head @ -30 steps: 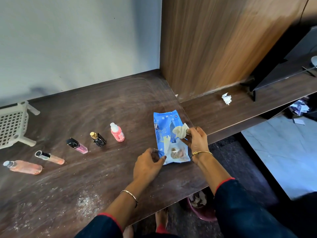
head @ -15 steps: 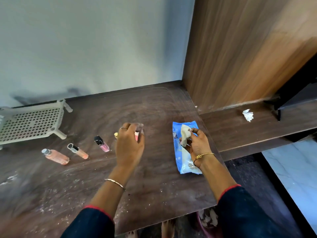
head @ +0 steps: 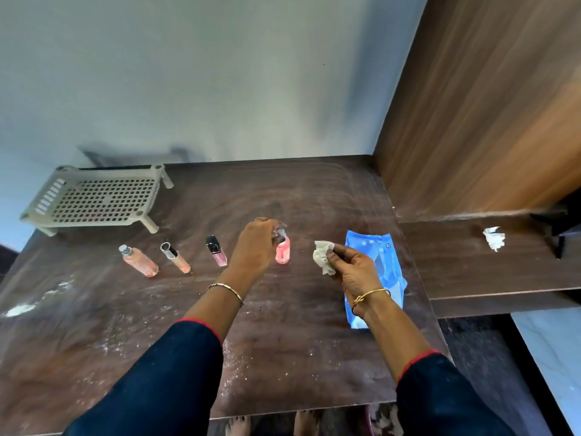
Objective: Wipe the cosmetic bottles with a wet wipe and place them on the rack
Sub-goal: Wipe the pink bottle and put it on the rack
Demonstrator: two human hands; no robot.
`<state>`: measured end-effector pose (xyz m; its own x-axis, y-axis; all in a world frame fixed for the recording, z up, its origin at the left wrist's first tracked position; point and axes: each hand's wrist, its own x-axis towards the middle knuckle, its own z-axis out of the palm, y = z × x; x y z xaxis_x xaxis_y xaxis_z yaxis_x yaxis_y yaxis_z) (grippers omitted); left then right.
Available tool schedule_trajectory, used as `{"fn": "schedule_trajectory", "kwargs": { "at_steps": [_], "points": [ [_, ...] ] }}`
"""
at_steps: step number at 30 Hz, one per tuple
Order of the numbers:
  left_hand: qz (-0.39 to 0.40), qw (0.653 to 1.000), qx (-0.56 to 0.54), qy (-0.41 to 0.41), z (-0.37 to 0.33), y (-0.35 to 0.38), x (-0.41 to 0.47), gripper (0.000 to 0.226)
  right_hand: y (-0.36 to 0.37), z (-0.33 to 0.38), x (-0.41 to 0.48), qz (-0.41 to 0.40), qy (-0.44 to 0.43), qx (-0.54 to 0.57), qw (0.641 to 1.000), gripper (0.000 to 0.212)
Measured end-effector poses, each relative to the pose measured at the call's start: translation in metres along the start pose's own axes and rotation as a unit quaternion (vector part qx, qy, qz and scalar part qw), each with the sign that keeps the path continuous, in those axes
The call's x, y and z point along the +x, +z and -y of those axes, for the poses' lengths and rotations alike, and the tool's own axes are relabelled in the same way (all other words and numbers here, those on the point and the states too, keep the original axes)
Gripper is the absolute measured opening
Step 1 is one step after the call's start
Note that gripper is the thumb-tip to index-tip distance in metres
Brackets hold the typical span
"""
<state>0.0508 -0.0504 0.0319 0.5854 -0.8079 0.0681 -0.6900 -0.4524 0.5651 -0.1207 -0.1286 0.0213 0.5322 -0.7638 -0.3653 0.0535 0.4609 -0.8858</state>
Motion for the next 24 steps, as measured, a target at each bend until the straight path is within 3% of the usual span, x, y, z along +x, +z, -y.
{"fn": "schedule_trajectory", "kwargs": {
  "at_steps": [5,8,13,16,19,21,24],
  "points": [
    [-0.008,0.999,-0.038,-0.015,0.002,-0.002,-0.004,0.015,-0.002,0.000,0.001,-0.002,0.019,-0.008,1.000,0.015],
    [-0.014,0.990,-0.124,-0.063,0.003,-0.009,-0.016,0.017,0.000,0.000,-0.001,0.001,0.016,-0.023,1.000,0.018],
    [-0.018,0.933,-0.328,-0.144,0.007,-0.025,-0.049,0.015,0.014,0.002,-0.007,0.022,-0.069,-0.100,0.992,0.015],
    [-0.041,0.894,-0.409,-0.179,0.011,-0.036,-0.064,0.021,0.035,0.004,-0.014,0.068,-0.156,-0.170,0.971,0.024],
    [-0.061,0.871,-0.452,-0.184,0.016,-0.047,-0.073,0.014,0.060,0.008,-0.024,0.082,-0.286,-0.277,0.914,0.029],
    [-0.073,0.863,-0.466,-0.183,0.020,-0.054,-0.075,0.009,0.077,0.006,-0.033,0.105,-0.394,-0.369,0.835,0.027],
    [-0.092,0.848,-0.490,-0.178,0.024,-0.065,-0.075,0.002,0.095,-0.003,-0.050,0.128,-0.483,-0.471,0.727,0.020]
  ]
}}
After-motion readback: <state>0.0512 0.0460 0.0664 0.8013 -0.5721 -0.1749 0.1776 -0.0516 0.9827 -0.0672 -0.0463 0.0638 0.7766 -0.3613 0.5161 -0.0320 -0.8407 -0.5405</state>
